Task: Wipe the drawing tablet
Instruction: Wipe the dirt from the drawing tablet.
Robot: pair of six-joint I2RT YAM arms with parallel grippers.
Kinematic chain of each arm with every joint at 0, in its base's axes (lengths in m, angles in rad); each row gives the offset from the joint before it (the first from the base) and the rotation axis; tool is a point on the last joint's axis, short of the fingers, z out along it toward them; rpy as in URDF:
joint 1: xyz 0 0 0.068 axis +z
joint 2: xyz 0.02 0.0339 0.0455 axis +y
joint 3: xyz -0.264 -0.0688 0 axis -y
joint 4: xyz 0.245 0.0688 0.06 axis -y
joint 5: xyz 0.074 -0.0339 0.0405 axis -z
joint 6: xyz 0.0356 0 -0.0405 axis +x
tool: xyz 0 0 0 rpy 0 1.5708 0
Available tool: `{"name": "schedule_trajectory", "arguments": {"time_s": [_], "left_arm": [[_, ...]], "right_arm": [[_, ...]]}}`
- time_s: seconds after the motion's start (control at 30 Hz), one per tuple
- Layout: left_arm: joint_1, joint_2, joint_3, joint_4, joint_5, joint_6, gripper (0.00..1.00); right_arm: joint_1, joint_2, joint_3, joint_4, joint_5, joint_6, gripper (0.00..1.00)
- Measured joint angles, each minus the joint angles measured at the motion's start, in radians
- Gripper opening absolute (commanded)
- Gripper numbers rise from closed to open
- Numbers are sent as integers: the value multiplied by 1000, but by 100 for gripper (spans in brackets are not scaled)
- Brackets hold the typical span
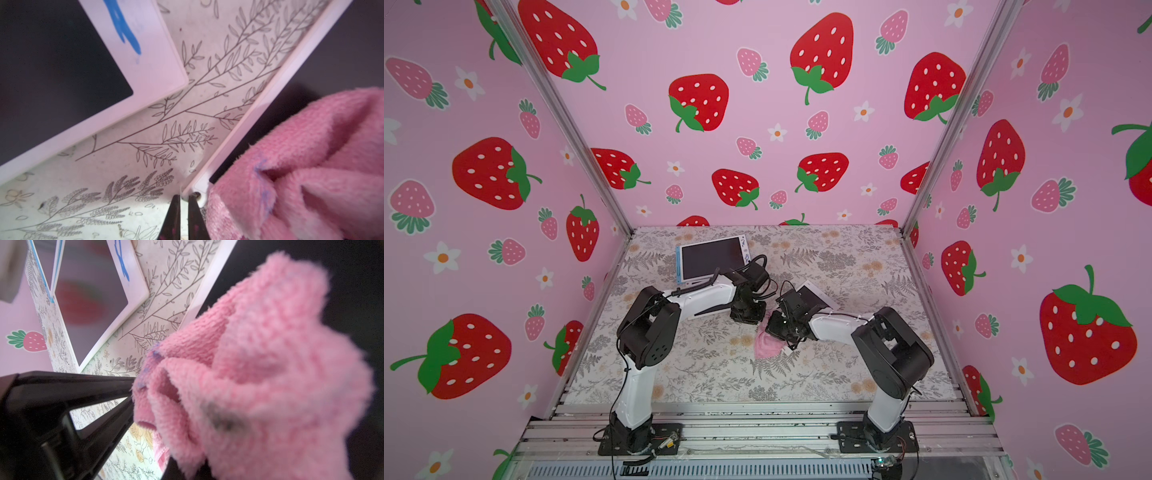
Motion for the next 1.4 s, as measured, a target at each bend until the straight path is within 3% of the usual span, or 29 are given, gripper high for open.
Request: {"name": "schedule_trajectory", "arguments": {"time_s": [0.27, 0.9, 1.4], "left_arm": [[-5, 33, 48, -20, -1, 24, 18], [-45, 63, 99, -87, -81, 68, 7], [-50, 75, 117, -109, -83, 67, 7]], "right_arm": [[0, 0, 0, -2, -6, 0, 0], [40, 2, 23, -48, 26, -16, 0], [50, -132, -143, -19, 40, -4, 0]]}}
